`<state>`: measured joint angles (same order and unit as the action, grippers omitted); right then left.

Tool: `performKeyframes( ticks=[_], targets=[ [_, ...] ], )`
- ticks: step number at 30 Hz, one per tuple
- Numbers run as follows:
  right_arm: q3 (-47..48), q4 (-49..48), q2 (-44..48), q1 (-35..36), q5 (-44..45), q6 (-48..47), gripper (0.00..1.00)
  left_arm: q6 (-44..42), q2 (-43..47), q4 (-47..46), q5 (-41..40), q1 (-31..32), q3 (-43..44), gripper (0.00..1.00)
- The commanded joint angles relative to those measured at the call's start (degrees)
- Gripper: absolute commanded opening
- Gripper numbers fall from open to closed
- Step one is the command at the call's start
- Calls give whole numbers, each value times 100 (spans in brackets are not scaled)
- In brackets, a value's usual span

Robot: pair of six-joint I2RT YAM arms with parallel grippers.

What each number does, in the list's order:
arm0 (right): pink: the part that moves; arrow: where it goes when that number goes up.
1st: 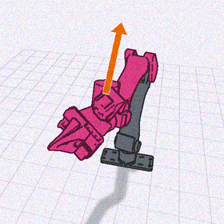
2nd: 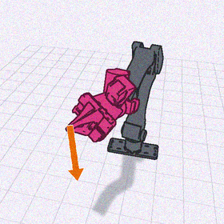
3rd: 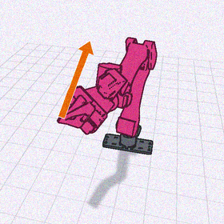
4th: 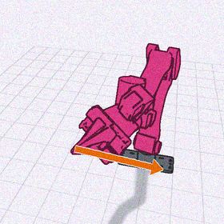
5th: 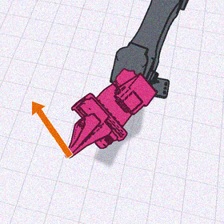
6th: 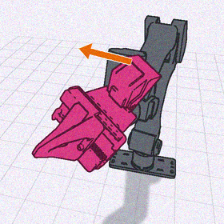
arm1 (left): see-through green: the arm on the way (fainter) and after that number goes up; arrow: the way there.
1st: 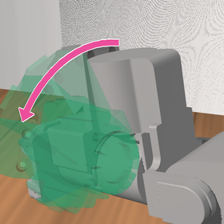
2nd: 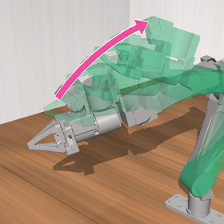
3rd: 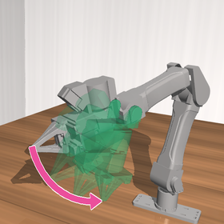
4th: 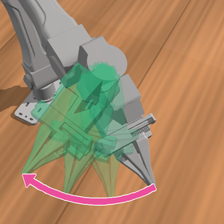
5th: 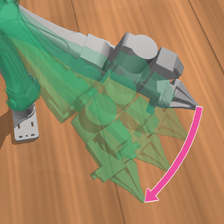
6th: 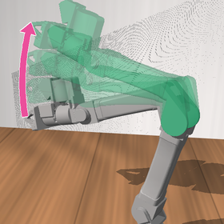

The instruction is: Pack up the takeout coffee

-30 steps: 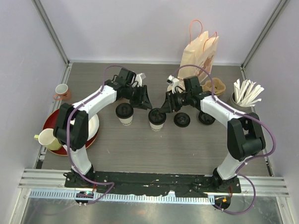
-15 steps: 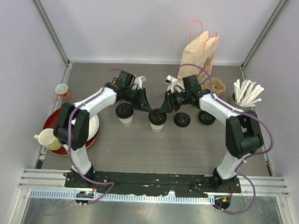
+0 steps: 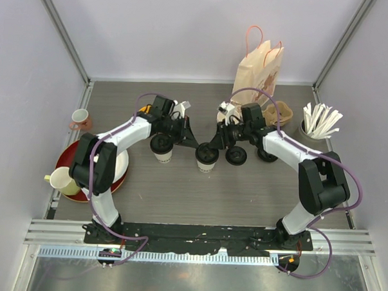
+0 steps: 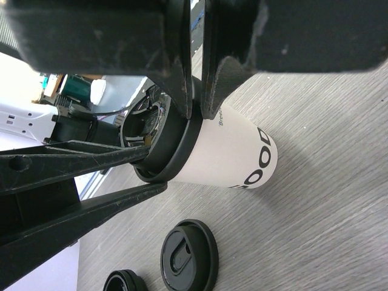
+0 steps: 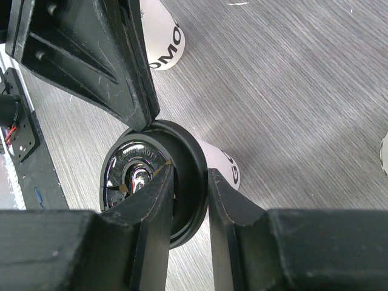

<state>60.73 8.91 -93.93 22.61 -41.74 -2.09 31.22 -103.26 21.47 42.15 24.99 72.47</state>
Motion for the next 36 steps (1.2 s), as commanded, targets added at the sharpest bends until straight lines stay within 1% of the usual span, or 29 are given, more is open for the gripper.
performKeyframes(
  ticks=[1, 4, 5, 7, 8, 11, 16, 21, 27, 32, 34, 35, 36],
  targets=[
    [-325, 68, -11, 42, 640, -73, 5, -213, -572, 849, -840, 172, -584, 0],
    [-299, 6, -2, 42, 666, 41, 7, -213, -634, 858, -823, 164, -602, 0],
    [-264, -3, 24, 33, 658, 94, 13, -196, -590, 858, -788, 164, -576, 0],
    [-106, 41, 76, 50, 675, 191, 21, -178, -398, 858, -709, 164, -532, 0],
    [-36, 67, 138, 50, 693, 365, 27, -161, -309, 850, -691, 172, -497, 0],
    [219, 120, 191, 50, 859, 568, 35, -64, 69, 788, -577, 173, -418, 0],
    [580, 173, 103, 42, 746, 736, 41, 33, 473, 692, -480, 164, -260, 0],
    [809, 234, 15, 42, 614, 815, 47, 94, 439, 674, -366, 173, -250, 0],
    [871, 523, 6, 50, 781, 728, 48, 148, 509, 655, -216, 173, -110, 0],
    [747, 524, 199, 50, 877, 771, 50, 103, 544, 657, -164, 173, 118, 0],
    [826, 559, 270, 42, 1000, 850, 51, 147, 474, 648, -146, 173, 180, 4],
    [870, 638, 322, 50, 1149, 937, 53, 165, 456, 639, -154, 181, 189, 12],
    [923, 682, 445, 50, 1255, 1008, 54, 234, 447, 578, -155, 181, 198, 17]
  ],
)
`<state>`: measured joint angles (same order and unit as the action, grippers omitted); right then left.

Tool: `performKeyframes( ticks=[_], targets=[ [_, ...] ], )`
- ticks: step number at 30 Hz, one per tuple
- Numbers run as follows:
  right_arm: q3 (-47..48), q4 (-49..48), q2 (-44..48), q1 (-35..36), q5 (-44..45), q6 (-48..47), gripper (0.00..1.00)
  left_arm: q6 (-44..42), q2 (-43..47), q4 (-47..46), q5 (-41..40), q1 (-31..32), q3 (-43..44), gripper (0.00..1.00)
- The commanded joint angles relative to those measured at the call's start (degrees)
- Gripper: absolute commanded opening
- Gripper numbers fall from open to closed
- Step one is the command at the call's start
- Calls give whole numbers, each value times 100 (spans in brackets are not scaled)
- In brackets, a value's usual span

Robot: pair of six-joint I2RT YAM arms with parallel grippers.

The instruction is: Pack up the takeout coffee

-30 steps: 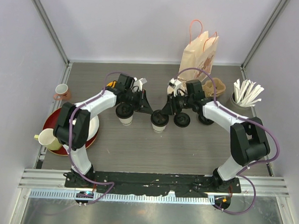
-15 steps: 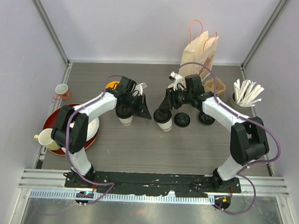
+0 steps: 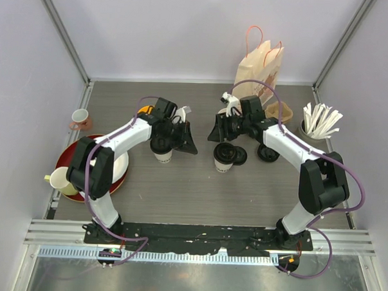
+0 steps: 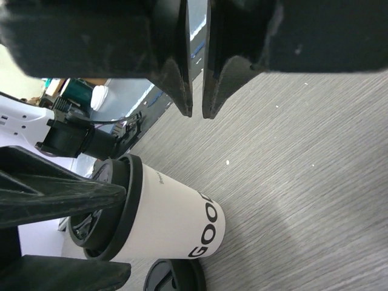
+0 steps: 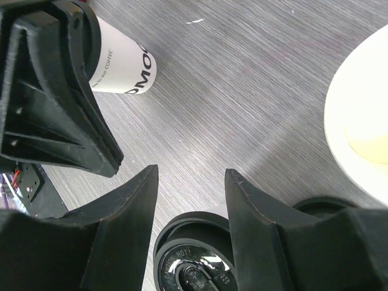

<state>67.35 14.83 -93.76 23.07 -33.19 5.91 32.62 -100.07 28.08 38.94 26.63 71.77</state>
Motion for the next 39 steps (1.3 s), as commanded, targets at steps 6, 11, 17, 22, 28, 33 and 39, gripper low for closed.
performKeyframes(
  ticks=[6, 11, 17, 22, 28, 33, 39],
  targets=[
    [376, 1047, 1278, -83, 1938, 726, 66, 279, 6, -346, 131, 325, 487, 43],
    [-257, 1320, 1808, -469, 1913, 1149, 69, 447, -267, -531, 193, 404, 680, 49],
    [-837, 1128, 1694, -646, 1158, 1351, 69, 535, -469, -751, 202, 597, 812, 48],
    [-1040, 943, 1580, -690, 998, 1395, 67, 649, -759, -812, 255, 641, 883, 43],
    [-1409, 654, 1501, -760, 841, 1456, 63, 675, -794, -891, 316, 633, 944, 42],
    [-1506, 486, 1395, -769, 709, 1492, 55, 789, -900, -971, 343, 650, 953, 41],
    [-1646, 416, 1334, -769, 717, 1483, 46, 851, -1084, -997, 316, 703, 883, 34]
  ],
)
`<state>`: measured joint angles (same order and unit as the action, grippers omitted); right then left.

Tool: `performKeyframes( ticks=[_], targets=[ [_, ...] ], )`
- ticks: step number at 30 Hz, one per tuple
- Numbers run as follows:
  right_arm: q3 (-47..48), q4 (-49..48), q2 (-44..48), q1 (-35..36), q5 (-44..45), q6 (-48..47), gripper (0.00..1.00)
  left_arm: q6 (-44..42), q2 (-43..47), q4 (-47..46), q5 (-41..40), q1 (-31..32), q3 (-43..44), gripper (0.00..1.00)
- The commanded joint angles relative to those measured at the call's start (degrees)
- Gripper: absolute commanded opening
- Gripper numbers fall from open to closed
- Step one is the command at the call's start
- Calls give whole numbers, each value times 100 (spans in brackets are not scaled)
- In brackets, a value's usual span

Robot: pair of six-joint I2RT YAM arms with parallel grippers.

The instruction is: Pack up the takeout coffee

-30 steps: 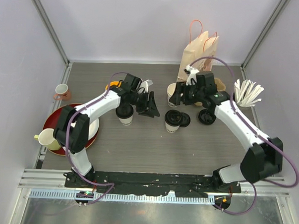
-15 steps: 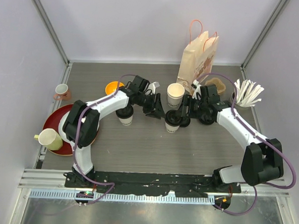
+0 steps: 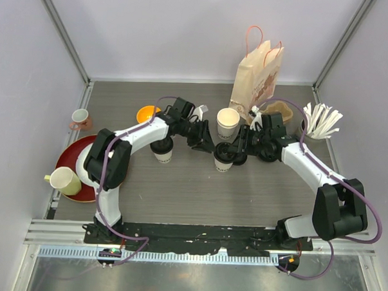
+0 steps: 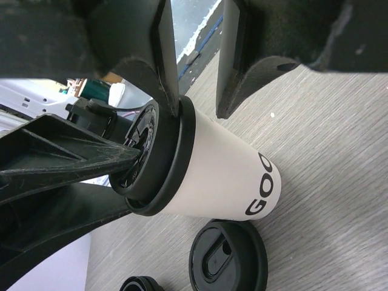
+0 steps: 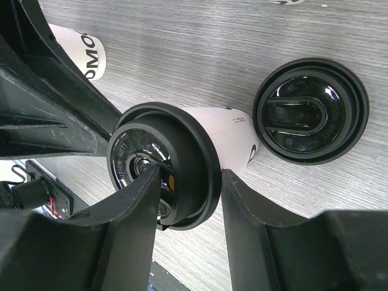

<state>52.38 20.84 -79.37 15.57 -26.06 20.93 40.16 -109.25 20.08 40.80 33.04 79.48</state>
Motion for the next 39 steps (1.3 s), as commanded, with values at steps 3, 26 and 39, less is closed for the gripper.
performKeyframes(
  ticks=[3, 26, 39],
  targets=[
    [-324, -265, -131, -37, -4, 8, 41, 132, -315, -215, 113, 63, 103, 28],
    [-1168, -722, -201, -239, 22, 131, 19, 167, -1247, -30, -458, 71, -556, 0],
    [-1178, -722, -237, -274, -48, 140, 18, 63, -1117, 13, -775, 98, -531, 0]
  ],
)
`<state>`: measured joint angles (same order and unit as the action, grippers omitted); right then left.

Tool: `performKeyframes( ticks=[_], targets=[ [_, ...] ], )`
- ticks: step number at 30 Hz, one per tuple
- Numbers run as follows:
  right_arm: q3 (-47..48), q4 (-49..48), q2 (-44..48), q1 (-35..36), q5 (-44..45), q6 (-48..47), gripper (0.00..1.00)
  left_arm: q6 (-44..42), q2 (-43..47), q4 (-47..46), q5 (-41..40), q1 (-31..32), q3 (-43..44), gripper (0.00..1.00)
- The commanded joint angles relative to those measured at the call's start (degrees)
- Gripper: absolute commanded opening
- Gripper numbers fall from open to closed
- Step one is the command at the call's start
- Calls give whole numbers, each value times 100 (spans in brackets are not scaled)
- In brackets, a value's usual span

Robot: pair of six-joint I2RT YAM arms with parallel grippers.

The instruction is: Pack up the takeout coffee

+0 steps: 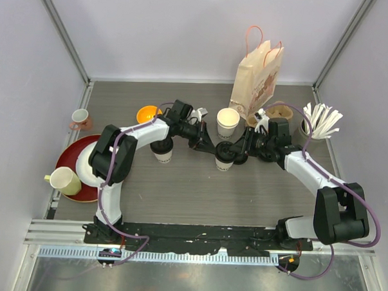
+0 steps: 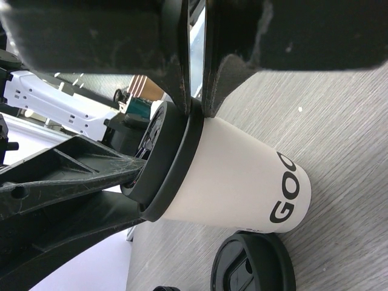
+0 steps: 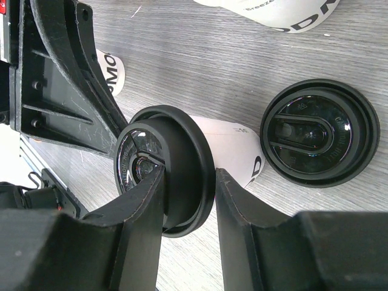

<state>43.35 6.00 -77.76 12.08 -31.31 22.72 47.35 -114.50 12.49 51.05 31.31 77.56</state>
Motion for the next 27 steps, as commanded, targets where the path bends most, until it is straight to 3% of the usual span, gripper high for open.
performKeyframes(
  ticks=[1, 7, 17, 22, 27],
  targets=[
    [-249, 780, -398, 84, 468, -31, 18, -701, -443, 798, -1800, 270, -225, 0],
    [32, 912, -232, 84, 310, -48, 26, -1105, 208, 1027, -1712, 262, 233, 1],
    [419, 938, -91, 190, 125, -5, 35, -1422, 525, 1457, -1291, 253, 839, 28],
    [630, 1008, -91, 251, 125, -31, 44, -1597, 569, 1677, -1167, 244, 1173, 40],
    [832, 1114, -64, 251, 169, -66, 55, -1773, 604, 1897, -1158, 209, 1446, 42]
  ],
)
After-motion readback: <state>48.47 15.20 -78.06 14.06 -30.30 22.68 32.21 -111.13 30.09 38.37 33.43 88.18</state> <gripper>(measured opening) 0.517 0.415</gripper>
